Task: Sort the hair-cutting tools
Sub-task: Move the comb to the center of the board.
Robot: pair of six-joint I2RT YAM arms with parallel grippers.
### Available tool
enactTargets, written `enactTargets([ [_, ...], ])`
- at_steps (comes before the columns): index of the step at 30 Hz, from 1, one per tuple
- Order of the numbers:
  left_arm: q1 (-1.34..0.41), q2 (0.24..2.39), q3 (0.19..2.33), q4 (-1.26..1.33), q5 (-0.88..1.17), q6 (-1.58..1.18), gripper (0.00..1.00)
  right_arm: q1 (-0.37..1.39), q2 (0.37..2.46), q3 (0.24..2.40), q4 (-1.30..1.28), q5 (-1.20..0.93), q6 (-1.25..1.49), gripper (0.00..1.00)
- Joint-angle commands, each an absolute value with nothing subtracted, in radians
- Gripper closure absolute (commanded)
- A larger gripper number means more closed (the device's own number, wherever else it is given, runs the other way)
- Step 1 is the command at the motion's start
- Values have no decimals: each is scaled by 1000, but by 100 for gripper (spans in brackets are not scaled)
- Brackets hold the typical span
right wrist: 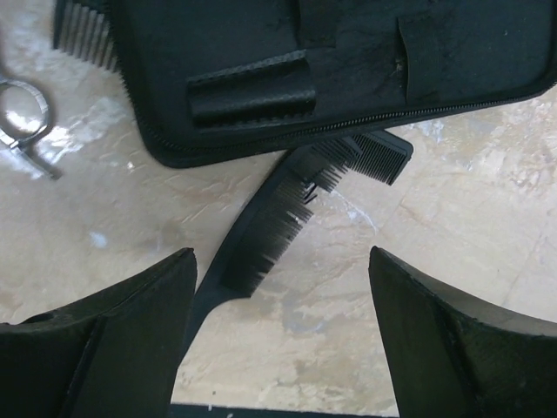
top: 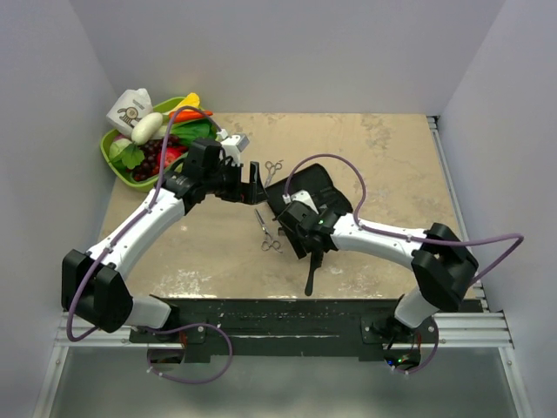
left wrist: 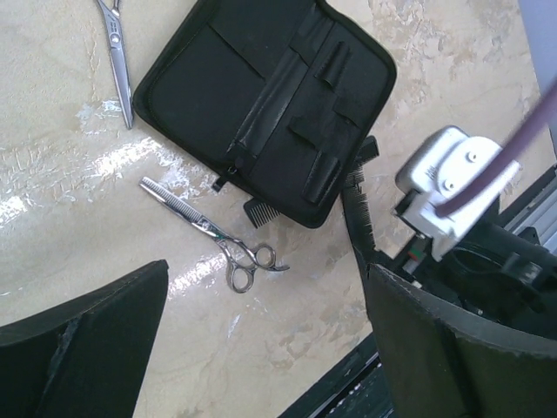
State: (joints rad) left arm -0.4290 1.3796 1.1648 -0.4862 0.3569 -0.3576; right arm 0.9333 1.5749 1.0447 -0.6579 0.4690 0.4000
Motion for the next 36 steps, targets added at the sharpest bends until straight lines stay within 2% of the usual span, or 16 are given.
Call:
enactTargets([
  [1,-436,1350,1177,-462,350,-379,1,893,1626,1037,-562,477,428,18],
  [9,-436,1358,1189,-471,345,-371,1,870,1772,1126,-571,627,520,19],
  [17,-436,1361,1200,-480,336,-357,1,828,1787,1095,-610,712,569,18],
  [27,-436,1393,1212,-466,351,-350,1,828,1671,973,-734,660,702,18],
  [36,-436,1437,1218,-428,393,-351,1,831,1623,973,-946,580,894,17],
])
